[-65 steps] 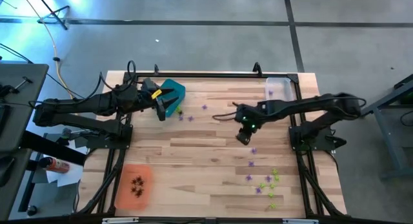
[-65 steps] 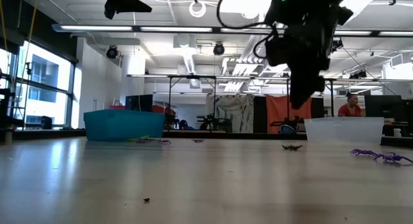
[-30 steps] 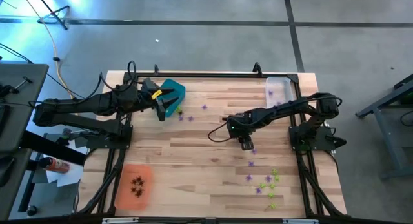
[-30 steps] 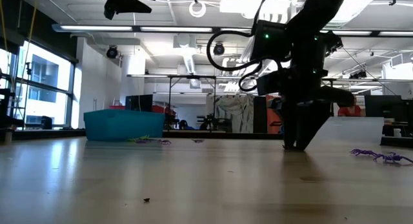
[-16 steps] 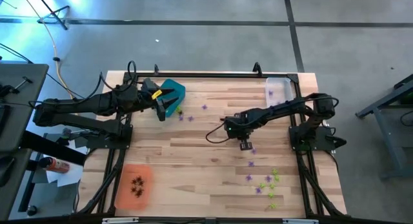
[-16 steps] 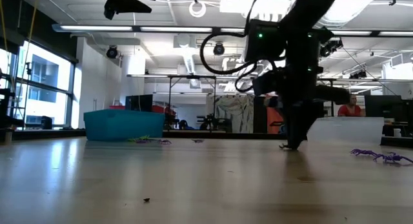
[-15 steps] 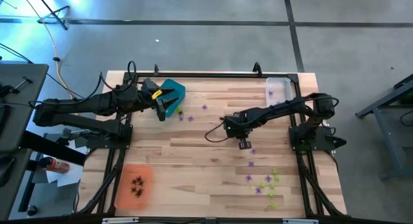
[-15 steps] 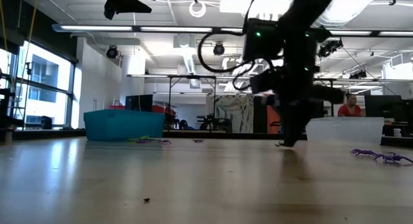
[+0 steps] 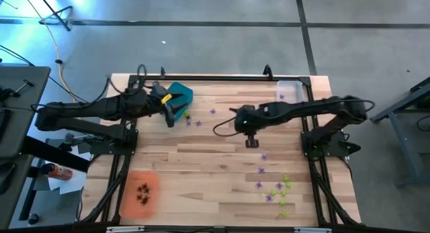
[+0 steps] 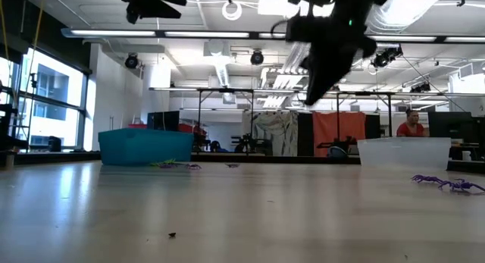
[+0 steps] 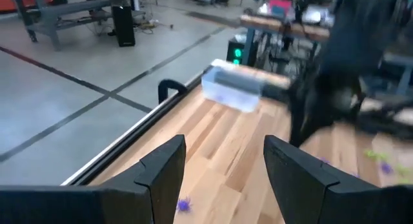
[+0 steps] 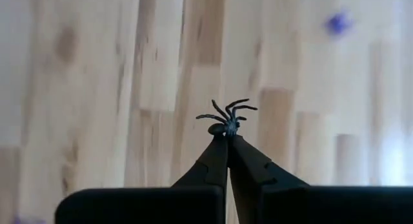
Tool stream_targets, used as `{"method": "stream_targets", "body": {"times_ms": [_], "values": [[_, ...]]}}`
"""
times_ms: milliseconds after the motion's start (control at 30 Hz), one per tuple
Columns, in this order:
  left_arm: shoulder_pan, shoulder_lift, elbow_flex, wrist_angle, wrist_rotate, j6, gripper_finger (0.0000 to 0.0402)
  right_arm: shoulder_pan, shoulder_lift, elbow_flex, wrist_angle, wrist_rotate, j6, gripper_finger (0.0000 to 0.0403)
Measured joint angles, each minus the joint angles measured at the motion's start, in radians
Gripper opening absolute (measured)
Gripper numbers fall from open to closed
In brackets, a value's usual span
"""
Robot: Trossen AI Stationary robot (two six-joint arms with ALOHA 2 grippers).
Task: Sort Halloween decoration
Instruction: Put the black spider toy into the orange bin
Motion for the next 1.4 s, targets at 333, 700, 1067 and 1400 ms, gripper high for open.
{"method": "stream_targets", "body": {"times_ms": [333, 700, 1067, 1400], "values": [[-0.001, 0.319, 0.000, 0.414, 0.354, 0.295, 0.0197, 0.000, -0.154, 0.003, 0.323, -0.129, 0.005, 0.0000], [-0.050, 0.484, 0.000, 0.529, 0.436, 0.363, 0.0197, -0.003, -0.114, 0.050, 0.391, -0.275, -0.008, 0.0000], [-0.055, 0.487, 0.000, 0.583, 0.439, 0.403, 0.0197, -0.006, -0.104, 0.050, 0.422, -0.328, -0.008, 0.0000], [-0.055, 0.487, 0.000, 0.586, 0.486, 0.433, 0.0197, -0.013, -0.098, 0.050, 0.445, -0.335, 0.018, 0.0000]]}}
